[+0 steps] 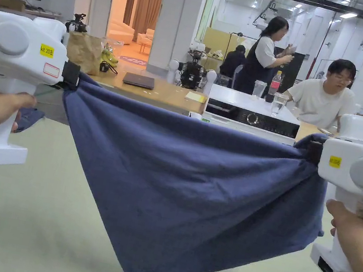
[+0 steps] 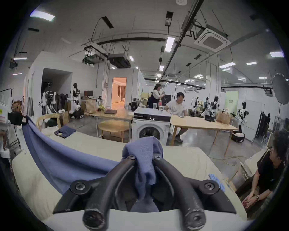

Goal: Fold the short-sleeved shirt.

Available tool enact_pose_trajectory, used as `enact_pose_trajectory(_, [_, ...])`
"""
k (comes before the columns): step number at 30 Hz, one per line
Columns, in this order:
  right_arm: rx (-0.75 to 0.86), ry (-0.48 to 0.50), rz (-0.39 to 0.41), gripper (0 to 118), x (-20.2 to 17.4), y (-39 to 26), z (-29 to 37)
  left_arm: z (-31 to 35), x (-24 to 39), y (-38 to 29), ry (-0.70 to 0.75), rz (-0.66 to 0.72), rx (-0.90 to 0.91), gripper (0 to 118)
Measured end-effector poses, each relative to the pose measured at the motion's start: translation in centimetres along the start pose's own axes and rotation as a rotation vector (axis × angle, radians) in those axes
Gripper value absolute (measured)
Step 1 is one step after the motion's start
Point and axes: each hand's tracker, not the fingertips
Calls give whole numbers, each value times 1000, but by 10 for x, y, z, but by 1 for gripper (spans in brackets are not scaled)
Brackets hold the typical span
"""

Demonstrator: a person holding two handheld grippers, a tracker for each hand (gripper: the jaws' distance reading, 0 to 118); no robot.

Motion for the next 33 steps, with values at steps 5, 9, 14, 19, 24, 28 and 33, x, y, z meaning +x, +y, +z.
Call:
enact_pose_trajectory(5, [-2, -11, 19, 10, -5, 19, -29, -23, -1, 16, 18, -12, -2, 0])
enact_pose_trajectory(9, [16, -26, 32, 10, -8, 27, -44, -33, -1, 23, 23, -16, 4, 0])
enact_pose_trajectory(14, [37, -45, 43, 10, -14, 0, -41, -36, 1, -7, 9, -5, -14, 0])
enact_pose_trajectory(19, [-25, -46, 25, 10, -12, -65, -34, -35, -1, -69, 4, -29, -66, 0])
enact_pose_trajectory(24, [-117, -39, 65, 10, -9, -149, -2, -12, -2, -157, -23, -6, -119, 0])
enact_pose_trajectory(28, [-180, -39, 68, 10, -9, -210, 36, 24, -2, -230, -42, 24, -163, 0])
enact_pose_trajectory(33, [-288, -20, 70, 10, -13, -276, 82, 57, -10, -313, -37, 88, -244, 0])
